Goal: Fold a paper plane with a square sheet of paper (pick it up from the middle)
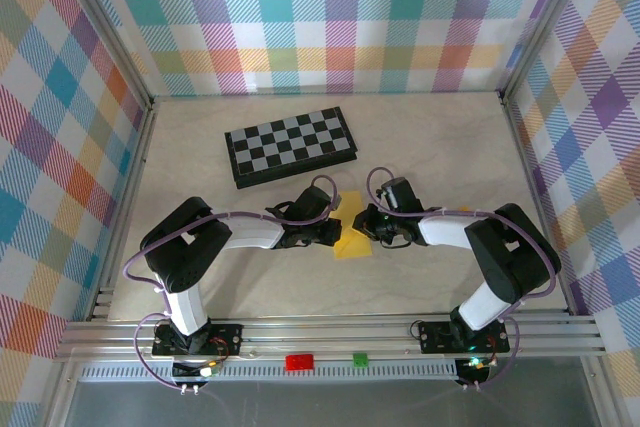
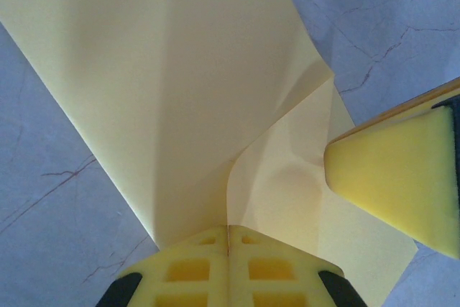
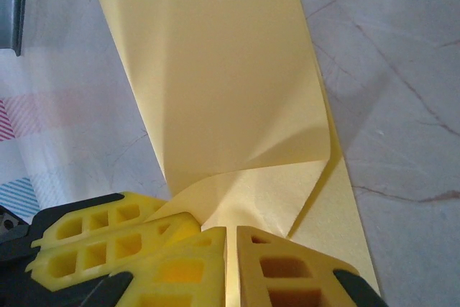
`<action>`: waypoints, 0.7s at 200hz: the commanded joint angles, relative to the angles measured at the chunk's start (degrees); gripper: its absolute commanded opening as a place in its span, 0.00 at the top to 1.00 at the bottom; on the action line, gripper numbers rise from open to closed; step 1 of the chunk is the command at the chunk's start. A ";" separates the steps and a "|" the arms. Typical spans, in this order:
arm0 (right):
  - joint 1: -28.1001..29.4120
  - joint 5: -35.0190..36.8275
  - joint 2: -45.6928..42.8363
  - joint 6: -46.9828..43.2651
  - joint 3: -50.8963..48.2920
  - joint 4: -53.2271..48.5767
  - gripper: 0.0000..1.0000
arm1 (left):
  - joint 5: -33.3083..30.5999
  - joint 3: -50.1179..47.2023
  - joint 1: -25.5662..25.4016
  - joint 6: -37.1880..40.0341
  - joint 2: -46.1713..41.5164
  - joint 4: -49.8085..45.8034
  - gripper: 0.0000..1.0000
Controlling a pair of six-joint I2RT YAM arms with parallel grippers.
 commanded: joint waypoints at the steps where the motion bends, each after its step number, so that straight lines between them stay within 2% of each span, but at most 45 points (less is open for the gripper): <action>1: 0.08 -0.47 -0.65 0.30 -0.63 1.20 0.86 | -0.66 -0.24 0.16 0.99 2.25 -6.23 1.00; 56: 0.00 1.07 -4.14 -1.55 1.59 -3.45 0.86 | -1.53 0.01 0.20 1.01 2.55 -6.76 1.00; 140: 0.08 -1.87 1.04 -0.41 2.15 0.45 0.87 | -1.46 0.40 0.11 1.16 2.33 -7.09 1.00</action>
